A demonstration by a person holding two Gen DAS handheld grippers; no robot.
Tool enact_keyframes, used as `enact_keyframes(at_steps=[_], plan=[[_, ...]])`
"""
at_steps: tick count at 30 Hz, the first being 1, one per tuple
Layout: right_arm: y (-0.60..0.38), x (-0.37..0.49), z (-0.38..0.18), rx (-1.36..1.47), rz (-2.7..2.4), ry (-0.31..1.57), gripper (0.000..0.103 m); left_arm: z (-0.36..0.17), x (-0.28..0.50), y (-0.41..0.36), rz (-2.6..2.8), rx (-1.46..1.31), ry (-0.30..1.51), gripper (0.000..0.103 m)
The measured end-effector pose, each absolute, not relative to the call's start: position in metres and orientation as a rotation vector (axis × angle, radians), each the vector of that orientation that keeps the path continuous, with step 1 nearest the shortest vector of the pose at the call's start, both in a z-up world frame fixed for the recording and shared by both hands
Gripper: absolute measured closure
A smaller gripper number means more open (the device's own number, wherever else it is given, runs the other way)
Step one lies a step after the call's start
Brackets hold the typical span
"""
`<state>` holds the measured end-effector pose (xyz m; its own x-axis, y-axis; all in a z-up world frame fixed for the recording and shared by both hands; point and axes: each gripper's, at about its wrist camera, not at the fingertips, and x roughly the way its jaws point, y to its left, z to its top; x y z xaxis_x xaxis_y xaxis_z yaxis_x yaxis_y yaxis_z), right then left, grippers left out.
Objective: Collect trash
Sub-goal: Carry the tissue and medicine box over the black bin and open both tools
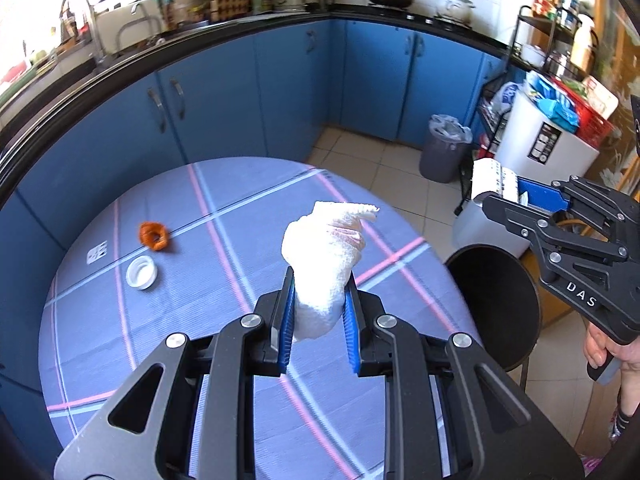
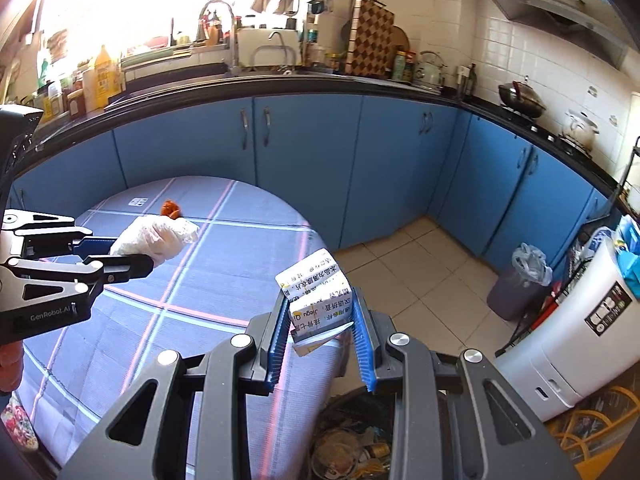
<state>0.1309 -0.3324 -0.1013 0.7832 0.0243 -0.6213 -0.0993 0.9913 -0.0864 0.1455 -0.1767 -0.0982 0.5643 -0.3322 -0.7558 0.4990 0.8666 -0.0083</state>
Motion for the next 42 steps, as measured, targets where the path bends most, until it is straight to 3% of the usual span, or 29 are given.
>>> enact_keyframes(at_steps=[42], plan=[[-0.458, 0.068, -0.087, -0.033, -0.165, 0.630, 0.072, -0.075, 0.091, -0.330, -0.762, 0.408, 0.748, 0.081]])
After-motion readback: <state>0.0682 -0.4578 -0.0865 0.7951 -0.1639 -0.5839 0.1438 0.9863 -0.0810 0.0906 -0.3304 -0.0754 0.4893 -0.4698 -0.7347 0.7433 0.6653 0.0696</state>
